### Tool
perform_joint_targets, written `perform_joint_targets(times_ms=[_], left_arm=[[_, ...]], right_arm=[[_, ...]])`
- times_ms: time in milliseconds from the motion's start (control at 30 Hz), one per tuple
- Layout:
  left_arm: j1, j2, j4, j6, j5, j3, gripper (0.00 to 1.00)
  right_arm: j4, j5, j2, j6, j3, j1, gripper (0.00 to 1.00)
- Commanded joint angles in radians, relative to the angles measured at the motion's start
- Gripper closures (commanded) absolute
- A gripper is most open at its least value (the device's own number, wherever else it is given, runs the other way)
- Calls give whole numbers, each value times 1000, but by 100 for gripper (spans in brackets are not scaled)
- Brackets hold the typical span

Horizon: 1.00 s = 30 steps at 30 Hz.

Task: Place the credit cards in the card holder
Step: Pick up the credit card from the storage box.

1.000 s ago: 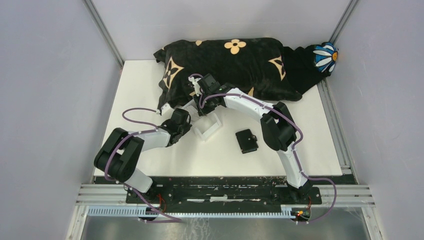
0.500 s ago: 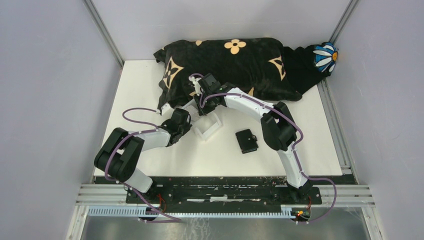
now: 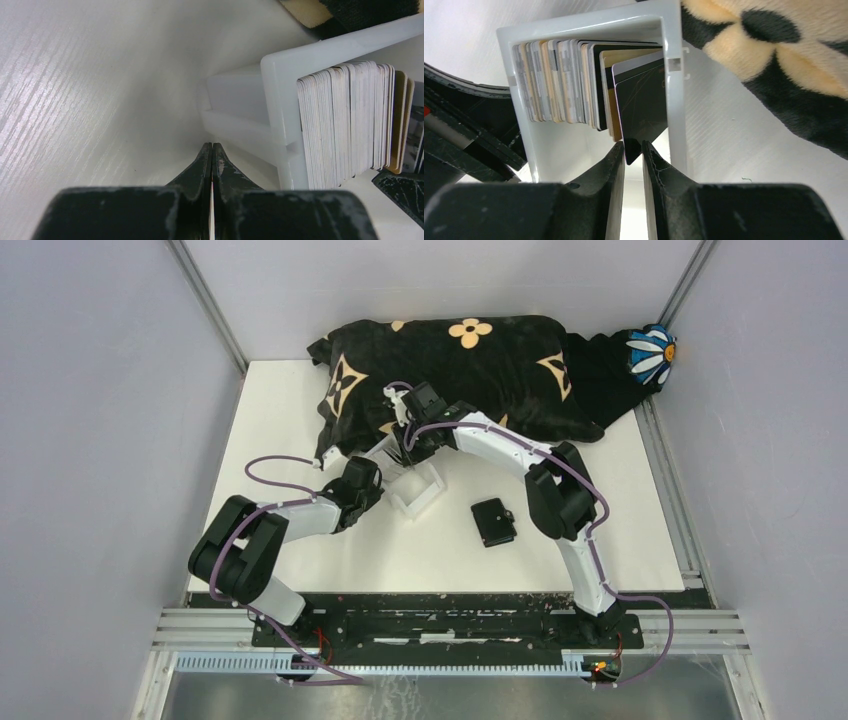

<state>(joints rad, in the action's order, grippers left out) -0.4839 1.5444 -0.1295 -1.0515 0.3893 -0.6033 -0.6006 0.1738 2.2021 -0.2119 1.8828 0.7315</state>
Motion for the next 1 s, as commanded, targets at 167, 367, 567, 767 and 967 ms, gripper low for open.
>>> perform_joint_targets(times_ms=[167,367,567,767,967], left_arm=[[-2,-13,-15,0,-1,-16,97],[-2,-15,-15,-1,-3,-13,97],[-3,-15,-16,-1,-4,-13,97],[-3,-11,-22,-5,-7,-9,97],[-3,-12,-22,-4,-7,-10,97]], right_arm=[[7,-18,-64,3,-10,-17,72],[13,-16,-72,2,-20,-19,71],[15,-18,-85,2,-28,-21,70],[13,-22,-80,5,-25,-21,71],[11,-31,-68,5,-3,-20,71]])
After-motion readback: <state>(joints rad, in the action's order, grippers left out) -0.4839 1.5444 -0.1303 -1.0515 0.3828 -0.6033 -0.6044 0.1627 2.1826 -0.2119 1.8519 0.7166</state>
